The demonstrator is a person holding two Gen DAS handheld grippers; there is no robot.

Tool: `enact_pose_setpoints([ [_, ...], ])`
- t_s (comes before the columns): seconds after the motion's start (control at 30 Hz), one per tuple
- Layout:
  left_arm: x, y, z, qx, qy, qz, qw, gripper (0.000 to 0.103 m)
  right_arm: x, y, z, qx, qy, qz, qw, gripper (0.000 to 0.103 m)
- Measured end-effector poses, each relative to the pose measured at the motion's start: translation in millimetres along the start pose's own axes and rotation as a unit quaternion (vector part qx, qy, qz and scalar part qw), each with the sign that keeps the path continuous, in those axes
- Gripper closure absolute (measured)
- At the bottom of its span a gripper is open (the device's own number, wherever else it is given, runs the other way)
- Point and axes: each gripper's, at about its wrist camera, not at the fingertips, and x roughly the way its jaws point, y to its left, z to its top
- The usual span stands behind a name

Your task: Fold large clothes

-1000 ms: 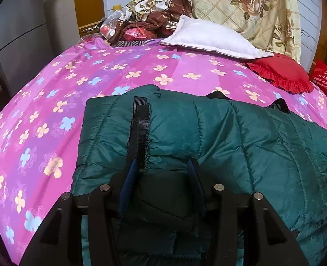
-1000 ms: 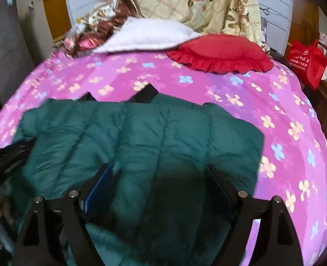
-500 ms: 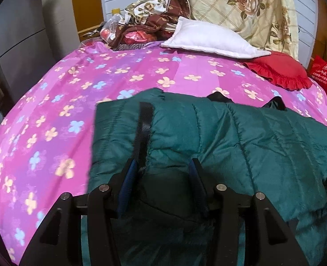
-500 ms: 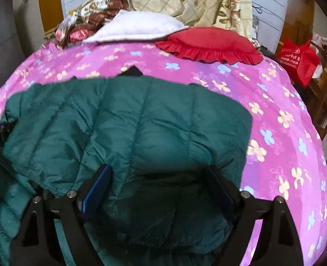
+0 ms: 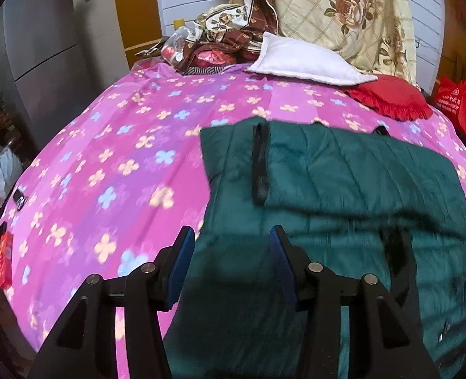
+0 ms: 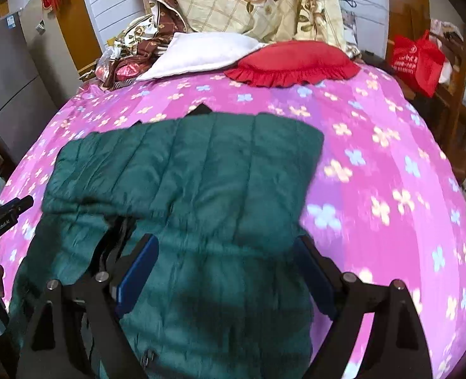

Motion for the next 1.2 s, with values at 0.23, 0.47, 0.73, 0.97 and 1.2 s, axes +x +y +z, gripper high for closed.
enact_pose_setpoints([
  [0.23, -27.2, 13.7, -36.0, 0.002, 0.009, 0.003, 1.0000, 0.072, -21.9, 4.8, -41.0, -0.014, 0.016, -0.004, 1.000, 0.013],
  [0.47, -45.8, 18.5, -69.0, 0.012, 0.014, 0.011, 0.9998, 0.072, -35.4, 12.7, -82.3, -0.017, 0.023, 0.002, 1.000, 0.013],
  [0.73, -59.3, 22.0, -93.8, 0.013, 0.019, 0.005, 0.9997, 0.072, -53.2, 18.0, -113.7, -0.035, 0.024, -0.020, 0.999, 0.013],
  [0.97, -67.8, 24.0, -108.8, 0.013, 0.023, 0.001, 0.9997, 0.072, -61.8, 22.0, -131.9, -0.039, 0.034, -0.016, 0.999, 0.013],
  [1.2, -75.4, 26.7, -119.8, 0.010, 0.026, -0.001, 0.9996, 0.072, -69.3, 28.9, -144.5, -0.039, 0.035, -0.011, 0.999, 0.013],
])
